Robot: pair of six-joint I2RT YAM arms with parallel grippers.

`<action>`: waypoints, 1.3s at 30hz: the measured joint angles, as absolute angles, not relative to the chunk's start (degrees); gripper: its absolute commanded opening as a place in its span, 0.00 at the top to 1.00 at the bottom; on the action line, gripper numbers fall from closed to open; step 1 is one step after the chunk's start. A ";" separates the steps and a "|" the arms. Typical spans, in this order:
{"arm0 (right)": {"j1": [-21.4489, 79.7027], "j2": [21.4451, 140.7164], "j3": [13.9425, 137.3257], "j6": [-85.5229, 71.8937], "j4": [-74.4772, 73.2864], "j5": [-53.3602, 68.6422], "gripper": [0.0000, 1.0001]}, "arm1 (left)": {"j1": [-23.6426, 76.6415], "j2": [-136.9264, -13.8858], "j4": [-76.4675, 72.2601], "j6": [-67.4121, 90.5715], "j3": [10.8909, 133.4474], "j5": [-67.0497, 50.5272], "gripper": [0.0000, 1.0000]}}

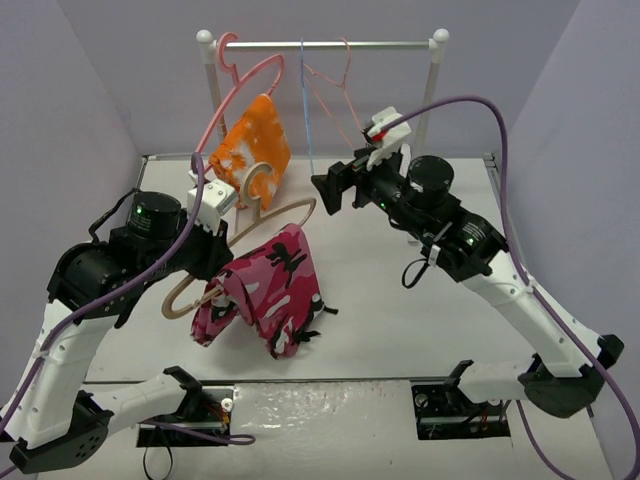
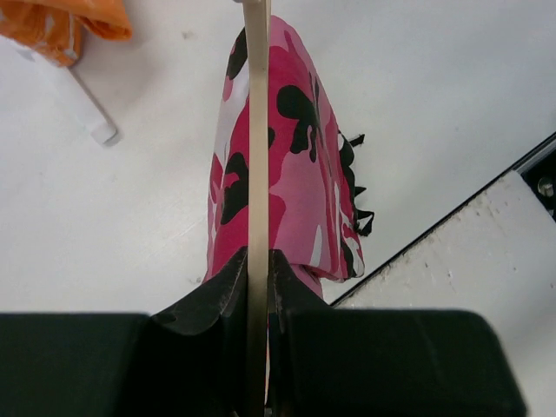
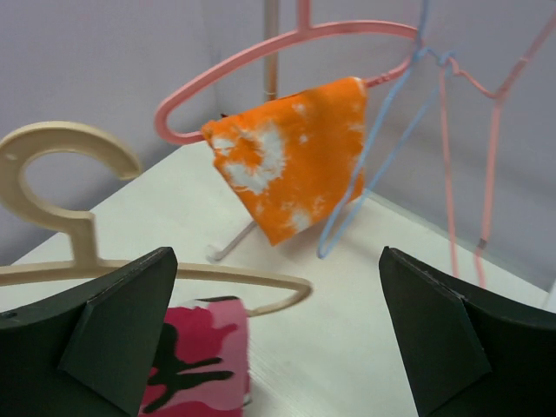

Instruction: Place the trousers on the hanger

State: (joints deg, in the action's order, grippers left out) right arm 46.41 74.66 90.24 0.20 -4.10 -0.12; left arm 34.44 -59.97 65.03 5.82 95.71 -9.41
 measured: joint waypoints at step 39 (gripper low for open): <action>37.04 49.25 66.16 -8.97 -9.70 -12.06 0.00 | 31.26 -99.05 47.94 9.40 128.02 14.68 1.00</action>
State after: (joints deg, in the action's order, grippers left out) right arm 37.04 49.25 66.16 -8.97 -9.70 -12.06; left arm 31.26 -99.05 47.94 9.40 128.02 14.68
